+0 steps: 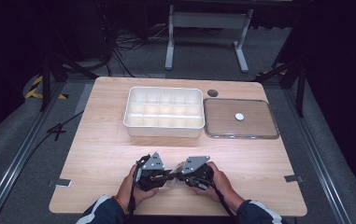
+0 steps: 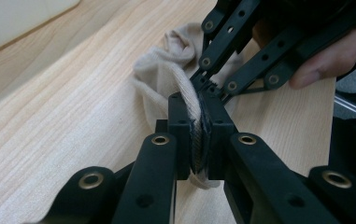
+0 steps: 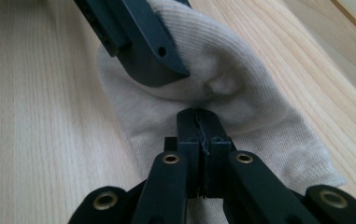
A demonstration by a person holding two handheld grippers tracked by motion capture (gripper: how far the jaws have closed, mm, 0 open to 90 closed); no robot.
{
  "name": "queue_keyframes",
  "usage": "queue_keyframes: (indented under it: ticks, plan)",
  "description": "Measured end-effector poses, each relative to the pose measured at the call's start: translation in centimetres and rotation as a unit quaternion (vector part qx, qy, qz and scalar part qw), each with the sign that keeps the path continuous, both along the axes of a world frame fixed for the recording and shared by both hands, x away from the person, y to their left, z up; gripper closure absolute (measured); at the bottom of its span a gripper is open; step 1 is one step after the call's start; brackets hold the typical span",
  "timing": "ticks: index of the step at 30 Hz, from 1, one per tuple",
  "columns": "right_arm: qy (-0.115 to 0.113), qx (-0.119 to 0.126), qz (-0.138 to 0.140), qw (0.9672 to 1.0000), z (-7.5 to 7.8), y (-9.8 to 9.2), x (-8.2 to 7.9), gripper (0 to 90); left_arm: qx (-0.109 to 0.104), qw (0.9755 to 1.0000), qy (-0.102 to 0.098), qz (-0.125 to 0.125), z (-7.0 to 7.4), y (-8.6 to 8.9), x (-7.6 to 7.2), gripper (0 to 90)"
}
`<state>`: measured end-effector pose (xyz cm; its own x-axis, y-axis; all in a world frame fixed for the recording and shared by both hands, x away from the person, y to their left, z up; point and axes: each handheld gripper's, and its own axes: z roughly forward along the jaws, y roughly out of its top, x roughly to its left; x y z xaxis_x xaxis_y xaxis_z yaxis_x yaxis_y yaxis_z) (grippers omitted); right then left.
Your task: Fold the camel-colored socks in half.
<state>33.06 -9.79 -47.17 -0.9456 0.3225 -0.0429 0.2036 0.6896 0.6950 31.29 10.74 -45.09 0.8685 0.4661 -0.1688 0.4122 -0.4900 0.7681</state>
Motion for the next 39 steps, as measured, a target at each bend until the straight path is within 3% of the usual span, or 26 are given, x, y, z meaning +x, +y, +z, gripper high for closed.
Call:
queue_keyframes:
  ticks: [5,12,18,23,28,35,39]
  plan:
    - [0.001,0.009,0.009,0.9999,-0.1,0.5,0.4,88.7,0.000,1.0000,-0.003,0.001,0.1,0.3,0.0,84.9]
    - [-0.002,0.023,0.006,0.9997,0.2,-0.3,0.4,75.4,0.006,0.9999,-0.004,0.012,0.2,0.9,0.2,85.2]
    - [-0.018,0.032,-0.021,0.9991,1.8,-3.8,0.3,68.3,0.007,0.9999,-0.002,0.015,0.1,1.2,0.2,85.2]
    - [-0.024,0.008,-0.054,0.9982,1.8,-6.4,0.7,66.2,0.016,0.9997,-0.002,0.015,0.2,1.2,0.3,85.1]
    - [-0.006,0.020,-0.082,0.9964,1.7,-8.7,1.2,63.7,0.012,0.9998,-0.003,0.018,0.1,1.0,0.4,84.9]
    - [0.012,0.002,-0.080,0.9967,0.6,-8.3,1.5,64.2,0.012,0.9997,-0.005,0.021,0.2,0.7,0.5,84.7]
    - [0.017,0.005,-0.079,0.9967,0.3,-8.1,1.6,65.4,0.011,0.9997,-0.009,0.019,0.2,0.4,0.6,84.7]
